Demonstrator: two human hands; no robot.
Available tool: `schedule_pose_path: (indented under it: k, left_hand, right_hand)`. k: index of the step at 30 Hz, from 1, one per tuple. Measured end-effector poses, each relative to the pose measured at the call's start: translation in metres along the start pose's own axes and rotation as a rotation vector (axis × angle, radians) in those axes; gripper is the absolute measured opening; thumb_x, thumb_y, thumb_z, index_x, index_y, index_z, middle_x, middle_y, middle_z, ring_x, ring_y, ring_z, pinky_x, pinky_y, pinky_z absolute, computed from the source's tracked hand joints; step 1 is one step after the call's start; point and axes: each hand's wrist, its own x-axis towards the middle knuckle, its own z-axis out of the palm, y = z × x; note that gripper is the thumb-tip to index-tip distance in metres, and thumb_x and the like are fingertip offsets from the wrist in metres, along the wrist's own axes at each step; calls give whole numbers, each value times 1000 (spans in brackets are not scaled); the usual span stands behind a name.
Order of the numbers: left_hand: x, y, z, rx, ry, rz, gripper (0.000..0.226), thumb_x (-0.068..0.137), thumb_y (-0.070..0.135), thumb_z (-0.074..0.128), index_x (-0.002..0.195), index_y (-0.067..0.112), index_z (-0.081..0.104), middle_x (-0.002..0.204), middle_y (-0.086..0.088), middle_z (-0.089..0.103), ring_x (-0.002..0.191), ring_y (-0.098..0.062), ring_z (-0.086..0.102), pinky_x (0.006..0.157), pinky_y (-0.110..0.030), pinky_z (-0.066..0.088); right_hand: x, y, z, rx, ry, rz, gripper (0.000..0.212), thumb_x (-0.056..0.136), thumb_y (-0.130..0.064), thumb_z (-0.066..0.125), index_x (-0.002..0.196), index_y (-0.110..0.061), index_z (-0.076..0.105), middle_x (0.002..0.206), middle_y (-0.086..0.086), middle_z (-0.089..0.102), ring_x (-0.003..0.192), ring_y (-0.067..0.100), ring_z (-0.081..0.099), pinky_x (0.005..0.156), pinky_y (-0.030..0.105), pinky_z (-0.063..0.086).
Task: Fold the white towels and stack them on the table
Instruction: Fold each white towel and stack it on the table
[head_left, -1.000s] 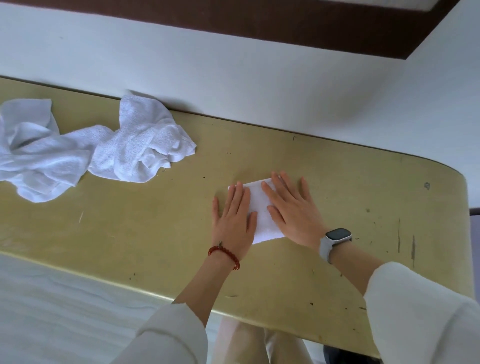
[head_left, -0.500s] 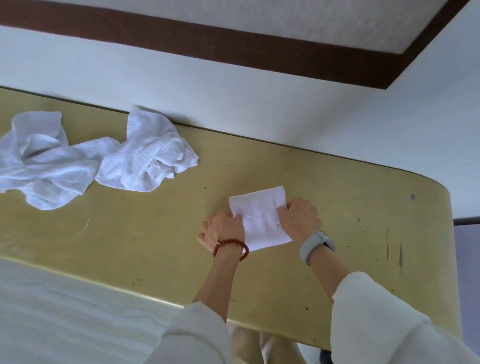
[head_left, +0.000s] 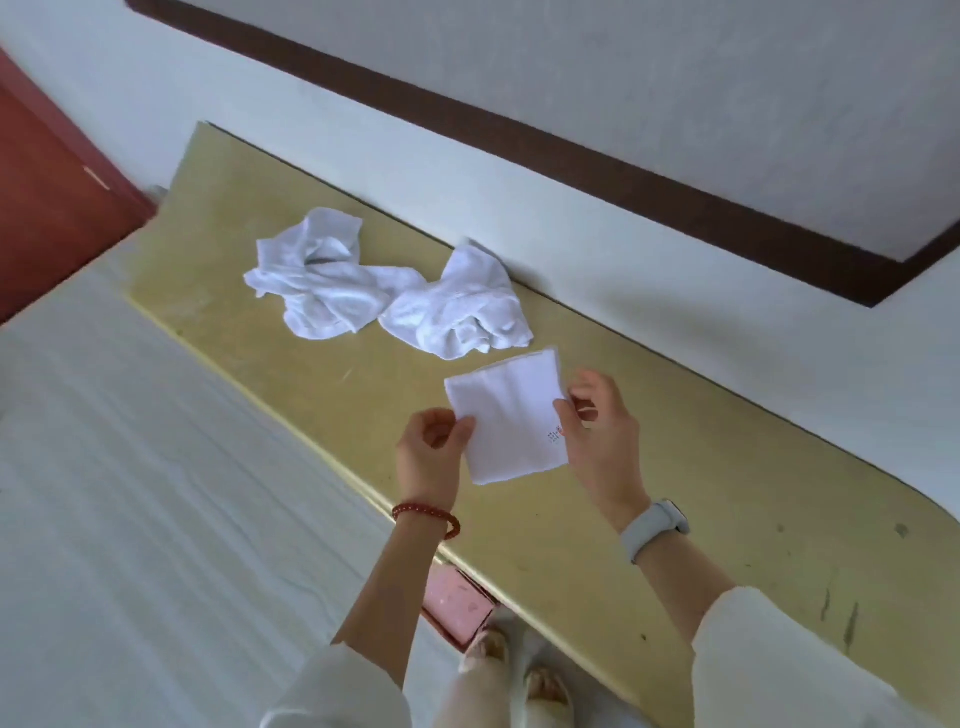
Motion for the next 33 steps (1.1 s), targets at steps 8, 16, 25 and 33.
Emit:
schedule_pose_path:
  k: [8, 16, 25, 33]
  left_hand:
    - [-18, 18, -233, -164, 186, -29, 16, 75, 22, 70, 69, 8, 66, 65, -4, 51, 67, -18, 46, 73, -34, 45]
    - [-74, 2, -545, -179, 599, 132, 19, 69, 29, 65, 68, 13, 57, 66, -5, 55, 68, -20, 53, 76, -45, 52]
    - [-109, -16, -867, -17, 1088, 221, 14, 84, 20, 63, 74, 21, 55, 68, 6, 55, 63, -10, 50, 56, -17, 39]
    - [-63, -46, -1118, 168, 1292, 188, 4, 86, 17, 60, 83, 15, 58, 79, 5, 56, 69, -13, 50, 55, -7, 37]
  right_hand:
    - [-65, -154, 136, 164, -461, -229, 13, 85, 0, 56, 91, -7, 65, 73, -6, 62, 60, 1, 52, 62, 6, 41]
    - [-252, -319, 354, 255, -694, -527, 9, 87, -12, 58, 95, -12, 60, 92, 3, 62, 80, 16, 58, 73, 17, 45]
    - [-459, -491, 574, 386, -904, -697, 10, 86, -7, 57, 87, -17, 56, 77, -9, 58, 65, -3, 52, 60, 8, 40]
    - [-566, -615, 799, 402, -1025, -876, 7, 87, -11, 58, 94, -10, 59, 85, -3, 59, 73, 8, 52, 63, 2, 36]
